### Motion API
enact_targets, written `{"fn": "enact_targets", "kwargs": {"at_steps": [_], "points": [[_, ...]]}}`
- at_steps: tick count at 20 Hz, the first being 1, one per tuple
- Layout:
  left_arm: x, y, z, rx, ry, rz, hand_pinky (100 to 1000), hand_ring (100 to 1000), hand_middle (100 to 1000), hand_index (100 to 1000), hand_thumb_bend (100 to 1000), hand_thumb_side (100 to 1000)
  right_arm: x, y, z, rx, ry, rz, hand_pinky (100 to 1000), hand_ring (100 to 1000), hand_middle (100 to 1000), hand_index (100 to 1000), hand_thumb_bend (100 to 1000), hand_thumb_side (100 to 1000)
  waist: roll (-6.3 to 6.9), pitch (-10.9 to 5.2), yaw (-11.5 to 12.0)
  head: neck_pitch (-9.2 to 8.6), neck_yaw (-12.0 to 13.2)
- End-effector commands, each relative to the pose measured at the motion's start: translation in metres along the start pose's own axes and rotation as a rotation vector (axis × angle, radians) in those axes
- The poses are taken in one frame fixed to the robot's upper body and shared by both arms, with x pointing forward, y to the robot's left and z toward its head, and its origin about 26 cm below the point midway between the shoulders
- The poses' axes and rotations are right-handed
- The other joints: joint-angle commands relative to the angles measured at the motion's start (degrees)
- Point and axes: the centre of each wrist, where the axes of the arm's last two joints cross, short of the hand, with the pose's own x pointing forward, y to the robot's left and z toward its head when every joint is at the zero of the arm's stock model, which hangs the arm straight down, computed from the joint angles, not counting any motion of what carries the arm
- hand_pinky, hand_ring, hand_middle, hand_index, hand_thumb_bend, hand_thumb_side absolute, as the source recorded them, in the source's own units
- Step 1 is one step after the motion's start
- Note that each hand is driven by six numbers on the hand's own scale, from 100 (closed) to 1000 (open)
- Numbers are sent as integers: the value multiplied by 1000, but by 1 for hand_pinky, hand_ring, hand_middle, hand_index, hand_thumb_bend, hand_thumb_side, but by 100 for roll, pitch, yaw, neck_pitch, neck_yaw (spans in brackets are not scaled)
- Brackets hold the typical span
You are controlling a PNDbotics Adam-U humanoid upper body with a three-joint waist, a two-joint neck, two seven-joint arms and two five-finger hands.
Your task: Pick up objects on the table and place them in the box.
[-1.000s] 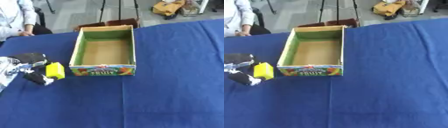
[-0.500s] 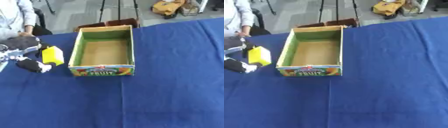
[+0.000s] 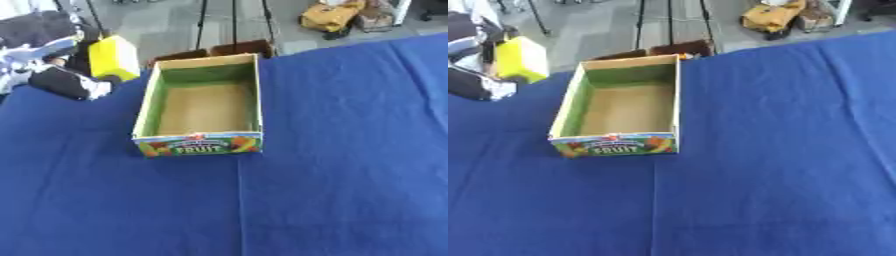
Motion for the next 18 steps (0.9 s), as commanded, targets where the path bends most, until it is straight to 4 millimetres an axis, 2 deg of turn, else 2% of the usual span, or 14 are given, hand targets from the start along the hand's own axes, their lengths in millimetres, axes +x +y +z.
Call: {"fn": "enact_targets", "kwargs": {"at_steps": [1,5,10,18], "points": [[-1,11,-9,54,9,-11,186,509,479,637,100,579,3,-2,-11,8,-40,-4,684,770,618,786,216,1000,77,-214,-44,-104,111],[3,4,-31,99,7,18,170,501,471,632,100,574,3,-1,-12,11,-47,-17,686,772,617,787,219,1000,160,-186,-180,-164,231],[5,-23,-59,94,27,80,162,498,470,630,100,571,4,1,-15,11,-57,-31,687,773,616,787,223,1000,241,-123,-304,-231,331],[11,-64,-86,9,48,42,232,529,494,641,100,579,4,3,-20,1,-69,-53,690,777,614,788,225,1000,333,-4,-463,-332,426]]}}
